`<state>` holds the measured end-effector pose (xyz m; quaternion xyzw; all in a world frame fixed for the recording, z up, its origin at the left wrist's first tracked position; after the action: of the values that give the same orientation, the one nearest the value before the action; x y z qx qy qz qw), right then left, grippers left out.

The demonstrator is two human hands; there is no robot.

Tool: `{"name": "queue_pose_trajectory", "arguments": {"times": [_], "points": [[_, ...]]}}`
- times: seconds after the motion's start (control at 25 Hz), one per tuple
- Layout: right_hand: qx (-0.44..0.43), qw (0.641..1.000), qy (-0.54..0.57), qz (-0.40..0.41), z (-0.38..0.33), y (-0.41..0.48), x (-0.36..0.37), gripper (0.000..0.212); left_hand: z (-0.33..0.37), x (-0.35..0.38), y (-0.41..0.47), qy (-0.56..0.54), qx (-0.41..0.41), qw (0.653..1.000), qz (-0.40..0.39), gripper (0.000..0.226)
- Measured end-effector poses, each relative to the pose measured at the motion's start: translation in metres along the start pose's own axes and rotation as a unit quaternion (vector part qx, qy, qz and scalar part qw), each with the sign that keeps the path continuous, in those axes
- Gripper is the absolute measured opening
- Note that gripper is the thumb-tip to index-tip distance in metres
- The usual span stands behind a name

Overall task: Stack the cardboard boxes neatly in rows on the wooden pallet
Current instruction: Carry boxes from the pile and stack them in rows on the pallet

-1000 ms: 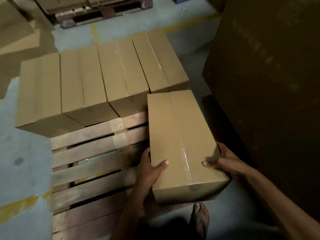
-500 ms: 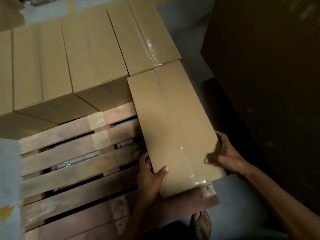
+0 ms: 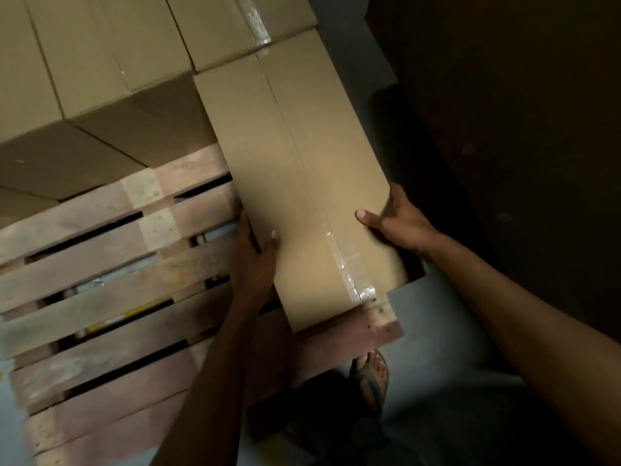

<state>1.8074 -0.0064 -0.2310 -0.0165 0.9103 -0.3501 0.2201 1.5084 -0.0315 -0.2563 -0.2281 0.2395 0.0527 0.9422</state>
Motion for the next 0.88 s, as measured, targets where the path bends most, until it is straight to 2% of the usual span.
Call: {"name": "queue_pose_trajectory", "arguments": {"times": [0.2, 0.56, 0.88], "points": [[-0.001, 1.0, 0.01, 0.005, -0.0018, -0.0004, -0.0022, 0.082, 0.0036, -0.0016, -0.0043, 0.031, 0.008, 0.999, 0.013, 0.066], [-0.009, 0.998, 0.06, 0.013, -0.0033, -0.0037, -0.0046, 0.079, 0.0064, -0.0014, -0.0057, 0.059, -0.008, 0.998, 0.0, 0.082], [-0.023, 0.998, 0.047, 0.025, 0.0004, 0.0042, -0.0032, 0.082, -0.0013, -0.0036, 0.0017, 0.056, -0.001, 0.998, -0.013, 0.083]]}}
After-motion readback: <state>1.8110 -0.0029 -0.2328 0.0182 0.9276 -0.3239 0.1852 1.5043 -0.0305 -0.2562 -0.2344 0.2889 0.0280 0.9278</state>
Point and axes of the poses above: each hand's wrist, its own y-axis towards the middle knuckle, its own x-axis out of the palm, z = x × y, the point moved 6 cm from there along y, towards the middle knuckle, and after that the axes turned 4 degrees about y, right-handed, at the moved point
